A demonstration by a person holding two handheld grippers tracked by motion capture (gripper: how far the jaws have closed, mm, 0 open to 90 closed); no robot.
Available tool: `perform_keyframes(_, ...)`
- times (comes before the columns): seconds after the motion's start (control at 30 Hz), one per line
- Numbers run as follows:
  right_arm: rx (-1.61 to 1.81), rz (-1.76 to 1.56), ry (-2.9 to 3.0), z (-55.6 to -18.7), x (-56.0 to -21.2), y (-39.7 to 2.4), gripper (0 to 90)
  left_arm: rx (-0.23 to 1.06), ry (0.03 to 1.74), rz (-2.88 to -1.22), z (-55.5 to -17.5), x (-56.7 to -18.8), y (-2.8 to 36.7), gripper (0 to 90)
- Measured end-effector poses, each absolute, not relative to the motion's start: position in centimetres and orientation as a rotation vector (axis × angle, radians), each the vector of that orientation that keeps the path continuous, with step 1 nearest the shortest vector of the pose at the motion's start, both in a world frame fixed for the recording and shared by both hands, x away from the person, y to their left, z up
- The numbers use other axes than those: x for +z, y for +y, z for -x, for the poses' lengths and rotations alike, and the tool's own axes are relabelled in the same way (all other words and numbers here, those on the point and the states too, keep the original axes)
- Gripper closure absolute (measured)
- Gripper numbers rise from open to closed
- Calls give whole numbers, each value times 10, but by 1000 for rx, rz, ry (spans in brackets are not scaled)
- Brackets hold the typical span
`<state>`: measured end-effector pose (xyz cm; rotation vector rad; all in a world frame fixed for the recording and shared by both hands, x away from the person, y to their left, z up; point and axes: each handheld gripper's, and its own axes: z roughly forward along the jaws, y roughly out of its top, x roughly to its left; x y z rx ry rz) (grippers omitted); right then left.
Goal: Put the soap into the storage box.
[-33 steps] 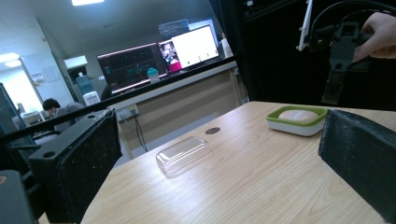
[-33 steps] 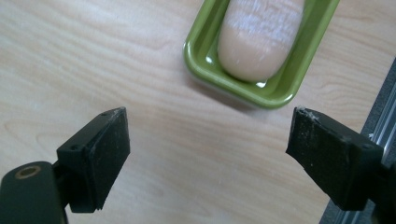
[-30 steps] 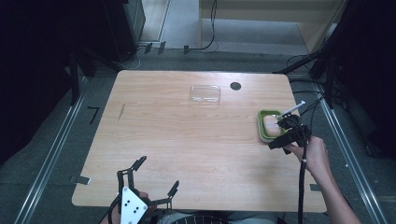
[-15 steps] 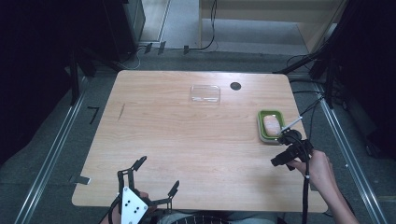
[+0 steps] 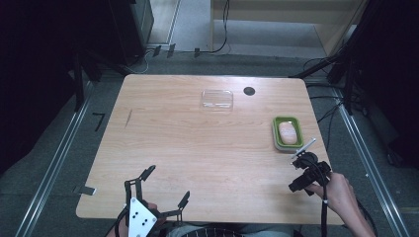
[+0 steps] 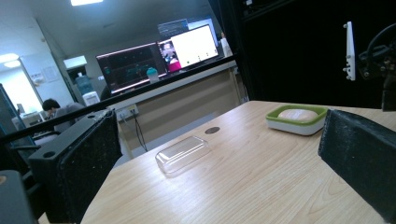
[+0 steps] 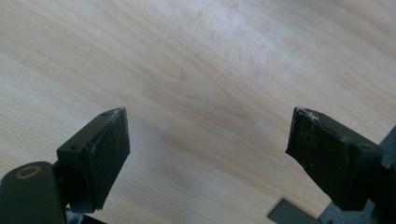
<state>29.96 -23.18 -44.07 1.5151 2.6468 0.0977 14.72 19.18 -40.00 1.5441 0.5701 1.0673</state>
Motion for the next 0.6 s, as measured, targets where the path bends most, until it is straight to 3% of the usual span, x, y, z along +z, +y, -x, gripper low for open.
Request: perform_keyframes(0.6, 63, -1503, 2678, -274, -457, -232, 136, 1073, 575, -1546, -147, -400, 192, 0)
